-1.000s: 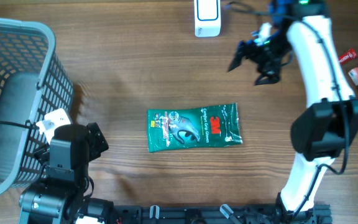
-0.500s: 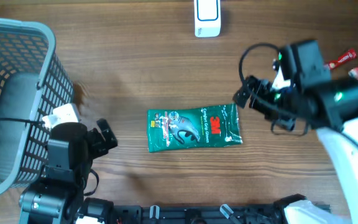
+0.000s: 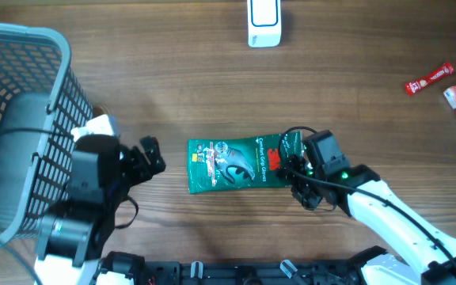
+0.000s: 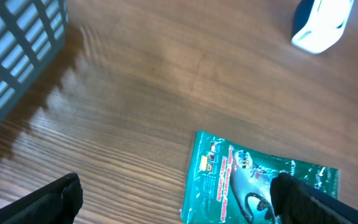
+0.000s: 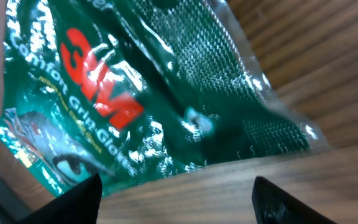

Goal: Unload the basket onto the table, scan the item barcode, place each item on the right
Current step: 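Grasp the green 3M glove pack with the right gripper and lift it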

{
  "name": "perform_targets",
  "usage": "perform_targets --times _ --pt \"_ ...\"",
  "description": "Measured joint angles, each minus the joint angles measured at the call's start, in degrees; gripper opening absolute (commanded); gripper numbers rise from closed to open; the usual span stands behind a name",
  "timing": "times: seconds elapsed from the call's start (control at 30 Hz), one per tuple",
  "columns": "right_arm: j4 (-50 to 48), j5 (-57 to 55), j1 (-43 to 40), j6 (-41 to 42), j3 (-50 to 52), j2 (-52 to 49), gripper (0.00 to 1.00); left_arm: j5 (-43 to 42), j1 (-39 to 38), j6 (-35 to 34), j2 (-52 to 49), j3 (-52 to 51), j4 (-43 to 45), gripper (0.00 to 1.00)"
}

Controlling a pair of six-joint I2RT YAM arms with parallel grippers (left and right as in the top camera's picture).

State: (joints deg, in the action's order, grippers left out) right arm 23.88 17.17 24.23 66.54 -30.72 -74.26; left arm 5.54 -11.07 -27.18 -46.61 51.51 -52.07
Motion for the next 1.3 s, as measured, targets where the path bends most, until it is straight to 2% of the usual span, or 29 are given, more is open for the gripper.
perform_targets --times 0.1,0.2,0.3,0.33,0.37,0.4,0.47,0.63,0.73,0.83,1.0,1.17,1.3 --pt "-7.15 -1.20 0.00 0.52 4.04 0.00 0.73 -1.75 0.00 -0.15 -5.99 0.00 0.63 1.00" --pt "-7.45 -2.73 0.04 1.11 4.42 0.07 0.65 -3.96 0.00 -0.15 -11.28 0.00 0.72 1.00" --pt "-7.72 -4.17 0.07 1.38 4.55 -0.17 0.63 -5.97 0.00 -0.35 -15.93 0.00 1.31 1.00" --pt "-7.74 -4.35 0.07 1.62 4.55 -0.31 0.54 -6.34 0.00 -0.48 -16.61 0.00 1.55 1.00" --pt "-7.74 -4.61 0.07 1.88 4.52 -0.39 0.35 -6.64 0.00 -0.92 -17.22 0.00 1.95 1.00" --pt "-7.87 -5.51 0.15 2.38 4.57 -0.52 0.28 -7.13 0.00 -1.68 -17.53 0.00 2.60 1.00" --pt "-8.22 -7.76 0.11 2.62 4.87 -1.36 0.06 -7.21 0.00 -2.19 -17.53 0.00 3.28 1.00" --pt "-10.16 -12.83 0.11 1.38 5.49 -1.92 0.04 -7.65 0.00 -2.36 -17.53 0.00 3.52 1.00" --pt "-14.12 -13.35 0.11 -5.22 5.79 -2.03 0.05 -8.41 0.00 -2.54 -17.53 0.00 3.50 1.00" --pt "-14.23 -8.94 0.11 -14.12 5.64 -0.85 0.04 -8.50 0.00 -2.56 -17.53 0.00 3.52 1.00" --pt "-14.12 3.32 0.11 -28.48 3.04 10.03 0.05 -8.48 0.00 -2.73 -17.53 0.00 4.44 1.00" --pt "-10.86 7.56 0.11 -36.15 2.71 21.90 0.05 -9.70 0.00 -2.73 -17.53 0.00 7.63 1.00" --pt "-9.73 12.31 0.11 -43.28 2.71 29.24 0.05 -16.41 0.00 -2.75 -17.53 -0.02 14.05 1.00"
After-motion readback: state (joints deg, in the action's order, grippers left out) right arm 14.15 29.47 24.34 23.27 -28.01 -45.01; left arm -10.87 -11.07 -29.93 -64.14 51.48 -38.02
